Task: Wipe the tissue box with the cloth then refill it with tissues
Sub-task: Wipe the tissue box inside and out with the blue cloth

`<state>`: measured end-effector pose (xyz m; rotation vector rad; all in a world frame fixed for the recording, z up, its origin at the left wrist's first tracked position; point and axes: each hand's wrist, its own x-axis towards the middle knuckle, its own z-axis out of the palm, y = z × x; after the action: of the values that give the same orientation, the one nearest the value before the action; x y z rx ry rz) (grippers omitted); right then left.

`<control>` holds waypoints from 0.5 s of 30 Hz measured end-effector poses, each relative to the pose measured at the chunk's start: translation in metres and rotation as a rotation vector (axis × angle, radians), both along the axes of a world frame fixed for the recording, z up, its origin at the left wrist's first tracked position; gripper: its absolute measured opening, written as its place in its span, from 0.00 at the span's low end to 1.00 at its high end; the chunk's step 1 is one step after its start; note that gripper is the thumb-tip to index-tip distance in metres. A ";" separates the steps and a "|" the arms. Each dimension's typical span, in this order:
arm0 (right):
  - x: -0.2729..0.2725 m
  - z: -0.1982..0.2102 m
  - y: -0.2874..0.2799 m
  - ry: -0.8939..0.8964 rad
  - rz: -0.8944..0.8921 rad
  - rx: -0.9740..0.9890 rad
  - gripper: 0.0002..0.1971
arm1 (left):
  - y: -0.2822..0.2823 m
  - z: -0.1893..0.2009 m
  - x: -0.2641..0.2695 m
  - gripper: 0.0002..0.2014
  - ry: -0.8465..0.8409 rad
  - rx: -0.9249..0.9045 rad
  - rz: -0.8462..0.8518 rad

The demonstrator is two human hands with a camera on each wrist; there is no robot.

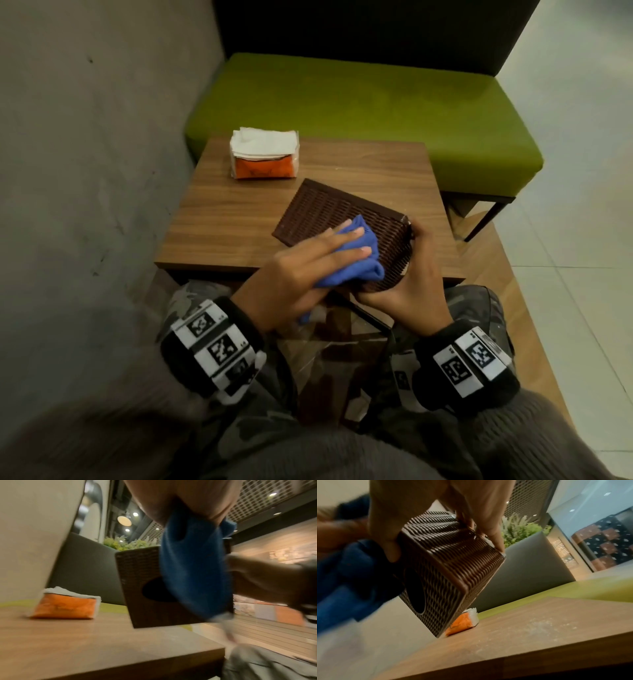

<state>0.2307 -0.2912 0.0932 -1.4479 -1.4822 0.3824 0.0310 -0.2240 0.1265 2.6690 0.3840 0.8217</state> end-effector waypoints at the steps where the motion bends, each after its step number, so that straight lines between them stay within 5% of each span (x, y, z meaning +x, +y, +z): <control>1: 0.001 0.001 -0.001 -0.013 0.018 0.002 0.52 | 0.010 0.000 -0.003 0.23 -0.007 -0.034 0.046; 4: 0.001 0.003 -0.005 -0.028 0.064 0.009 0.52 | 0.039 -0.002 -0.011 0.23 -0.273 -0.300 0.400; 10: 0.008 0.007 -0.007 0.001 -0.003 -0.005 0.52 | -0.003 -0.014 -0.017 0.22 -0.107 -0.191 0.109; 15: 0.009 0.009 -0.010 -0.020 0.063 -0.018 0.51 | 0.033 -0.006 -0.016 0.18 -0.254 -0.451 0.471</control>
<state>0.2398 -0.3012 0.1021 -1.4262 -1.5470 0.4217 0.0147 -0.1913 0.1208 2.0508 1.0198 1.0414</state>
